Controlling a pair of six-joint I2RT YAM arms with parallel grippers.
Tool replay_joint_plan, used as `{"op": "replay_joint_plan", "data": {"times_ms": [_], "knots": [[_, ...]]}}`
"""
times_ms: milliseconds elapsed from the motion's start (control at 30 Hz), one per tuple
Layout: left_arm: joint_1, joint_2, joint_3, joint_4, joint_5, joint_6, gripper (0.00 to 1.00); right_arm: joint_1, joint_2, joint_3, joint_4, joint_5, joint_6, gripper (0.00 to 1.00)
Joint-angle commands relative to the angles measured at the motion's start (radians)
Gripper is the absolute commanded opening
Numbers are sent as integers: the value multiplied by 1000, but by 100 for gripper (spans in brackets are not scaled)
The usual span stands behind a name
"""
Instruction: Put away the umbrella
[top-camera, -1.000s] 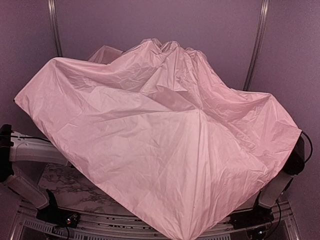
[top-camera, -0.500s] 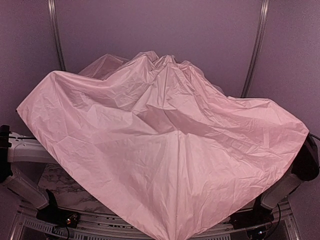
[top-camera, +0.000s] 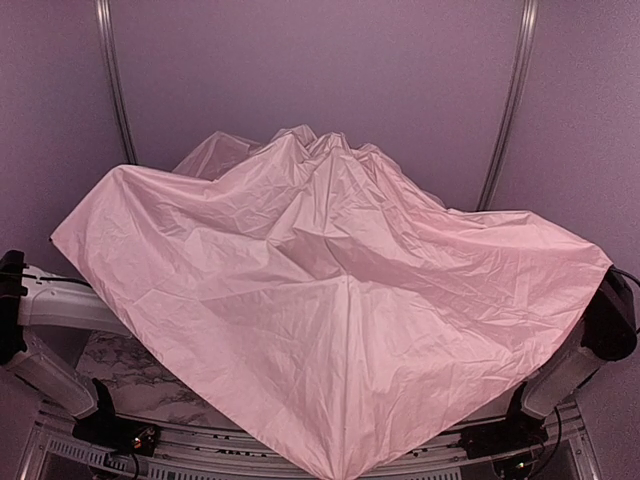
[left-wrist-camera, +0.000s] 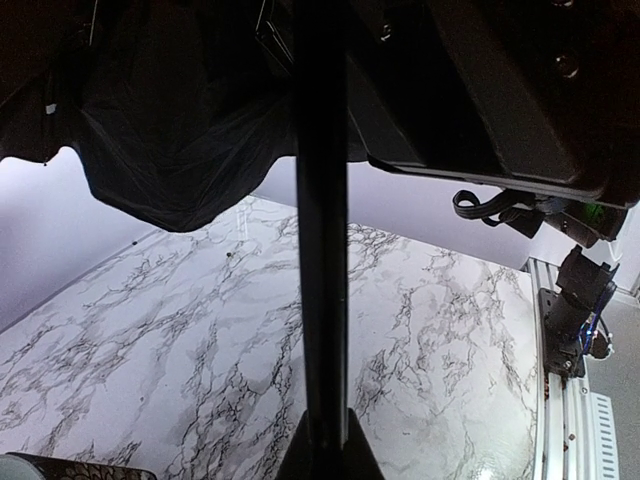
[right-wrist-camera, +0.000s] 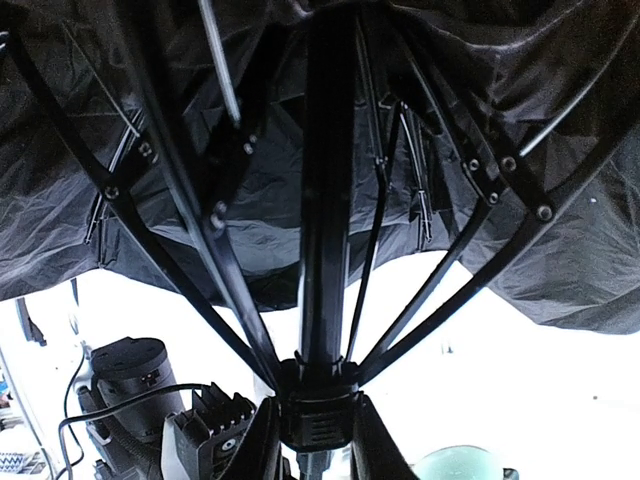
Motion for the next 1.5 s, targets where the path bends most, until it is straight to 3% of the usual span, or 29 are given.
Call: {"op": "replay_joint_plan", "data": {"times_ms": [0,200,733,1300,1467], "knots": [[10,-61,46,362,-64,-42,0,7,44,-75,-196,4,-5,2],[9,-22,69,398,-70,-82,0,19,57,-100,-180,15,18,9],[36,57,88,657,-58,-278,0,43,48,-172,-195,60,28,7],[50,52,96,662,-74,-259,0,74,72,-227,-228,101,17,8],[53,105,90,788,-65,-318,0,94,103,-221,-236,106,18,9]]}}
